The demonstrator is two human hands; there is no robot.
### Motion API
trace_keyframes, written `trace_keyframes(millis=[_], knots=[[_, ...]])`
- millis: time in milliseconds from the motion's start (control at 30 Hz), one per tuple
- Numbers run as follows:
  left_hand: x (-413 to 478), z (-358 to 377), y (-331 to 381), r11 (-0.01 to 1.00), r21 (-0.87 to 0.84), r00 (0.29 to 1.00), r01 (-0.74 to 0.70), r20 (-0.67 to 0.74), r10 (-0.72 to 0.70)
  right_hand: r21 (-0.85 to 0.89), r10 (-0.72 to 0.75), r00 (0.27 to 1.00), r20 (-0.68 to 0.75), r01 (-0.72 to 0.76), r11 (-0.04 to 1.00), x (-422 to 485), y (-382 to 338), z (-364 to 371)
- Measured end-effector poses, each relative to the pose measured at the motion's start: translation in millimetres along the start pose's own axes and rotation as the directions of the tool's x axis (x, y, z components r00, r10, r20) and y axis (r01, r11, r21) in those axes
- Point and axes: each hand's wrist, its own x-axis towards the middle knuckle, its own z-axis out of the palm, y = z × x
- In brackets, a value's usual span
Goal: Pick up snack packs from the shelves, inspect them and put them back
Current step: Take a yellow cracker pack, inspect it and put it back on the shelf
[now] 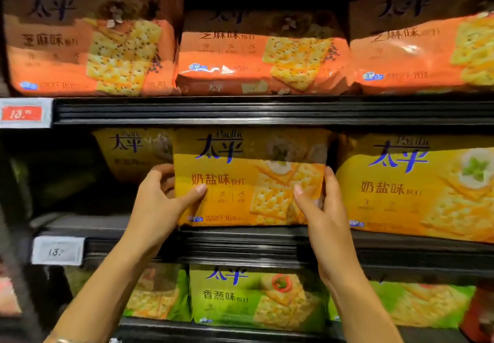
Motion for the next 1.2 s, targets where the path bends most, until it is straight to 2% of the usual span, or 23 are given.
trace_keyframes(millis=[133,233,367,467,700,867,1067,1200], knots=[[0,6,1,1.0,-0.009,1.0,-0.009,-0.024,0.009,-0.013,0.006,1.0,0.001,-0.006,1.0,-3,8,-6],[0,8,2,0.997,-0.069,0.999,0.032,-0.003,-0.032,-0.124,-0.007,1.0,-0.022,0.005,0.992,-8,9,-11],[1,9,-1,0.998,-0.06,1.0,0.021,-0.015,-0.022,-0.263,-0.011,1.0,0.001,0.011,0.965,-15,9,-18],[2,13,-4,0.998,-0.061,0.999,0.009,-0.036,-0.012,-0.213,-0.015,1.0,0.002,0.015,0.977,-8,2,-24],[1,19,-7,0.993,-0.112,0.998,0.032,-0.058,-0.038,0.027,0.083,0.952,-0.294,-0.079,0.997,-19,-6,-50],[-4,22,-9,0.995,-0.074,0.994,0.06,-0.088,-0.066,0.024,0.129,0.926,-0.355,-0.129,0.991,-33,-5,-62],[-17,27,-6,0.984,0.146,0.991,0.107,-0.098,-0.093,-0.021,0.115,0.907,-0.405,-0.135,0.991,-35,-12,-91],[-25,40,6,0.969,0.21,0.988,0.13,-0.108,-0.11,-0.031,0.101,0.882,-0.46,-0.13,0.991,-30,-14,-122]])
